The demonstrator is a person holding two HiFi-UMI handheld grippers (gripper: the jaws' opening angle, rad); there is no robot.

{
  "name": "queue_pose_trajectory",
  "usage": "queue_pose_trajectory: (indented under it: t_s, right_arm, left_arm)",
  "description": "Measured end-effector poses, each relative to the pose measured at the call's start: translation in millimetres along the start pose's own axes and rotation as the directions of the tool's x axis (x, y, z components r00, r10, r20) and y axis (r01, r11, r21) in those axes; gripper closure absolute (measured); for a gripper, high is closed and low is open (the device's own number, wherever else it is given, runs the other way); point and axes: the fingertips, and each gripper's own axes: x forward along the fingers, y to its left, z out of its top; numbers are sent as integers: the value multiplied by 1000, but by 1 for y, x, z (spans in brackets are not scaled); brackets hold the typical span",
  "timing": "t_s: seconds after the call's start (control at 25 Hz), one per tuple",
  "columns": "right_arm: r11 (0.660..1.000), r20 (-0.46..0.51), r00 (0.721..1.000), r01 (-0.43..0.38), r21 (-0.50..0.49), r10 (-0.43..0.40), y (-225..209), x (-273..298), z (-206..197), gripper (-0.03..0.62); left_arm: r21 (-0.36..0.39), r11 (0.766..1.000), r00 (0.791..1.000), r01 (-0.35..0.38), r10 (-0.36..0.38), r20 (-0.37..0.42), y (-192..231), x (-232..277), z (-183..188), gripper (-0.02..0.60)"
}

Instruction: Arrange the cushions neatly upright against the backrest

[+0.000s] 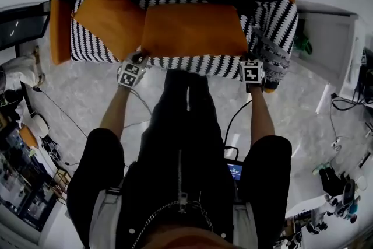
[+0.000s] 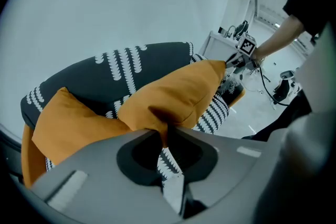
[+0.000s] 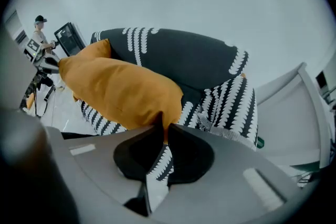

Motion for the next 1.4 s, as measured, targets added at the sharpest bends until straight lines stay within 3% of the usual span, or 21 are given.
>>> queue_pose_trajectory:
  t_s: [0.4, 0.68, 0.88, 1.24, 1.4]
  right_arm:
    - [995, 94, 993, 71, 74, -78, -48, -29, 71, 562]
    - [980, 162, 981, 81, 181, -111, -74, -30, 126, 562]
    - [971, 179, 972, 115, 211, -154, -90, -23, 161, 562]
    - [942, 198, 959, 134, 308, -201, -121, -3, 206, 559]
    - [926, 188, 953, 162, 342, -236, -136, 9, 238, 554]
  left_arm:
    - [13, 995, 992, 104, -105, 76, 32, 15, 86, 540]
    - [33, 985, 982, 171, -173, 71, 76, 39, 142, 540]
    - [66, 982, 980, 179, -184, 80, 113, 63, 180, 540]
    - [48, 973, 972, 225, -227, 55, 150, 93, 233, 538]
    - [45, 980, 977, 193, -196, 79, 171, 103, 250, 538]
